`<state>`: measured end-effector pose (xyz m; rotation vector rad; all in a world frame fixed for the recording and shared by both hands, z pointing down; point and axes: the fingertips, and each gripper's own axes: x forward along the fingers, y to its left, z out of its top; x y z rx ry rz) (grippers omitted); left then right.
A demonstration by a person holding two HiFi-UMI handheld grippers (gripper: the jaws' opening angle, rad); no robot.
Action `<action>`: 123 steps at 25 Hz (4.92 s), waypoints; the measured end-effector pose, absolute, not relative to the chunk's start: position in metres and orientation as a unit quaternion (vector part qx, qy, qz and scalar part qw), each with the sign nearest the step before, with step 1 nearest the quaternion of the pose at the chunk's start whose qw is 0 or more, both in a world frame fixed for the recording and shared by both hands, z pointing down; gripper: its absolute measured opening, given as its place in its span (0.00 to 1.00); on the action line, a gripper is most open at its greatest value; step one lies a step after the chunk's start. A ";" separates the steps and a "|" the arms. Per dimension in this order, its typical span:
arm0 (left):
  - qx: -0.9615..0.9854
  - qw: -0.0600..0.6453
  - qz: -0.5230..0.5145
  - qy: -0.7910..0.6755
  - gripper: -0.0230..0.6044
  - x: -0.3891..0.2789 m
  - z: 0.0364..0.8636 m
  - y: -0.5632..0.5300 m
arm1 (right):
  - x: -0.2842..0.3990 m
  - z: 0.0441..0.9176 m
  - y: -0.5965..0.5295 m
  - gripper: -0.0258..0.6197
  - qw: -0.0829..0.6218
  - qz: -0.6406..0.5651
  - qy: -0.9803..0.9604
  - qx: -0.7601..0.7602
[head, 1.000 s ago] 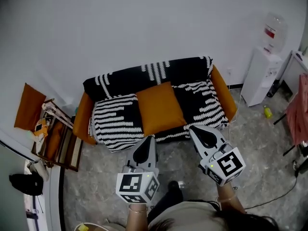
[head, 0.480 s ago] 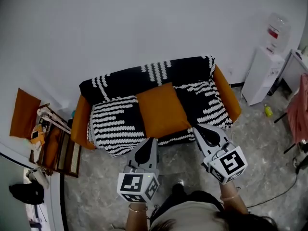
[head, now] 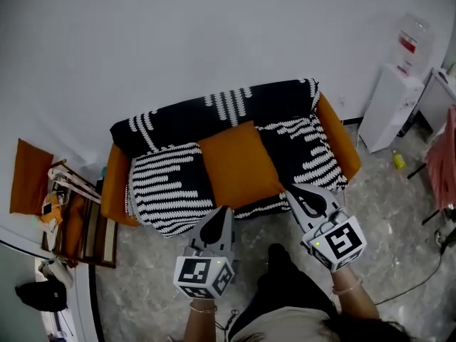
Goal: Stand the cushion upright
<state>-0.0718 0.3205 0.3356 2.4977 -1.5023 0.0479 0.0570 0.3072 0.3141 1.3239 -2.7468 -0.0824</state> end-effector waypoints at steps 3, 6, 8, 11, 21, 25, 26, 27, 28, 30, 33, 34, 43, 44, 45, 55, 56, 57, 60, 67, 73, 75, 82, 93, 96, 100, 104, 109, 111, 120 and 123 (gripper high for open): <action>0.850 0.118 0.015 -0.514 0.07 -0.069 0.346 0.298 | 0.061 0.324 0.284 0.08 0.052 -0.028 -0.903 0.426; 0.846 0.127 0.014 -0.518 0.07 -0.067 0.359 0.275 | 0.066 0.341 0.261 0.09 0.072 -0.015 -0.906 0.417; 0.842 0.134 0.015 -0.522 0.07 -0.066 0.369 0.258 | 0.069 0.352 0.243 0.09 0.079 -0.013 -0.909 0.410; 0.838 0.144 0.025 -0.526 0.10 -0.065 0.384 0.232 | 0.075 0.371 0.216 0.10 0.104 0.006 -0.910 0.401; 0.821 0.183 0.047 -0.539 0.21 -0.076 0.463 0.170 | 0.080 0.440 0.140 0.12 0.159 0.015 -0.919 0.360; 0.809 0.198 0.059 -0.550 0.23 -0.084 0.495 0.151 | 0.080 0.472 0.117 0.14 0.184 0.024 -0.922 0.339; 0.807 0.200 0.063 -0.552 0.23 -0.085 0.503 0.146 | 0.080 0.480 0.111 0.14 0.189 0.028 -0.923 0.334; 0.805 0.202 0.069 -0.554 0.23 -0.087 0.512 0.142 | 0.080 0.488 0.106 0.14 0.193 0.031 -0.924 0.329; 0.803 0.203 0.077 -0.556 0.24 -0.089 0.521 0.138 | 0.079 0.497 0.100 0.14 0.197 0.031 -0.924 0.325; 0.797 0.208 0.092 -0.559 0.26 -0.093 0.540 0.133 | 0.079 0.512 0.091 0.14 0.205 0.021 -0.925 0.319; 0.789 0.221 0.108 -0.563 0.28 -0.099 0.569 0.128 | 0.082 0.537 0.083 0.15 0.219 0.015 -0.922 0.319; 0.787 0.226 0.112 -0.564 0.28 -0.102 0.578 0.126 | 0.082 0.546 0.080 0.15 0.224 0.016 -0.921 0.320; 0.772 0.271 0.132 -0.560 0.31 -0.124 0.651 0.103 | 0.086 0.628 0.056 0.18 0.267 0.038 -0.909 0.318; 0.771 0.277 0.134 -0.558 0.33 -0.125 0.658 0.100 | 0.087 0.637 0.054 0.18 0.274 0.042 -0.907 0.318; 0.769 0.282 0.136 -0.557 0.33 -0.127 0.666 0.097 | 0.089 0.647 0.052 0.19 0.281 0.045 -0.905 0.317; 0.752 0.327 0.159 -0.550 0.38 -0.142 0.748 0.082 | 0.094 0.738 0.036 0.19 0.328 0.079 -0.888 0.313; 0.748 0.330 0.161 -0.552 0.39 -0.145 0.756 0.081 | 0.093 0.747 0.035 0.19 0.332 0.082 -0.886 0.312; 0.745 0.332 0.164 -0.554 0.39 -0.148 0.763 0.080 | 0.094 0.755 0.034 0.19 0.336 0.085 -0.885 0.312; 0.738 0.342 0.173 -0.555 0.40 -0.152 0.787 0.076 | 0.100 0.780 0.032 0.20 0.346 0.100 -0.877 0.318; 0.720 0.365 0.199 -0.555 0.41 -0.171 0.841 0.071 | 0.108 0.831 0.029 0.20 0.369 0.123 -0.861 0.328; 0.709 0.380 0.217 -0.553 0.42 -0.180 0.877 0.069 | 0.114 0.867 0.030 0.22 0.386 0.142 -0.850 0.328; 0.710 0.377 0.228 -0.549 0.43 -0.181 0.889 0.069 | 0.116 0.882 0.029 0.22 0.391 0.150 -0.845 0.332; 0.707 0.383 0.245 -0.542 0.43 -0.181 0.928 0.066 | 0.124 0.929 0.021 0.23 0.412 0.162 -0.829 0.341; 0.669 0.420 0.264 -0.553 0.43 -0.200 0.980 0.075 | 0.129 0.981 0.018 0.24 0.446 0.181 -0.812 0.330; 0.661 0.428 0.266 -0.557 0.43 -0.206 0.991 0.075 | 0.128 0.991 0.016 0.24 0.450 0.184 -0.808 0.331; 0.652 0.436 0.264 -0.561 0.43 -0.213 1.000 0.069 | 0.129 1.001 0.009 0.22 0.458 0.183 -0.802 0.338; 0.665 0.418 0.284 -0.550 0.34 -0.205 1.001 0.064 | 0.128 1.007 0.004 0.16 0.462 0.187 -0.797 0.341; 0.663 0.418 0.288 -0.551 0.23 -0.200 1.000 0.062 | 0.125 1.008 0.006 0.11 0.467 0.189 -0.796 0.336; 0.657 0.422 0.282 -0.558 0.19 -0.201 0.998 0.062 | 0.124 1.006 0.006 0.10 0.463 0.194 -0.796 0.337; 0.638 0.431 0.268 -0.579 0.11 -0.203 0.986 0.062 | 0.124 0.992 0.009 0.08 0.433 0.224 -0.792 0.367; 0.634 0.434 0.262 -0.583 0.11 -0.204 0.973 0.062 | 0.123 0.979 0.008 0.07 0.433 0.223 -0.792 0.367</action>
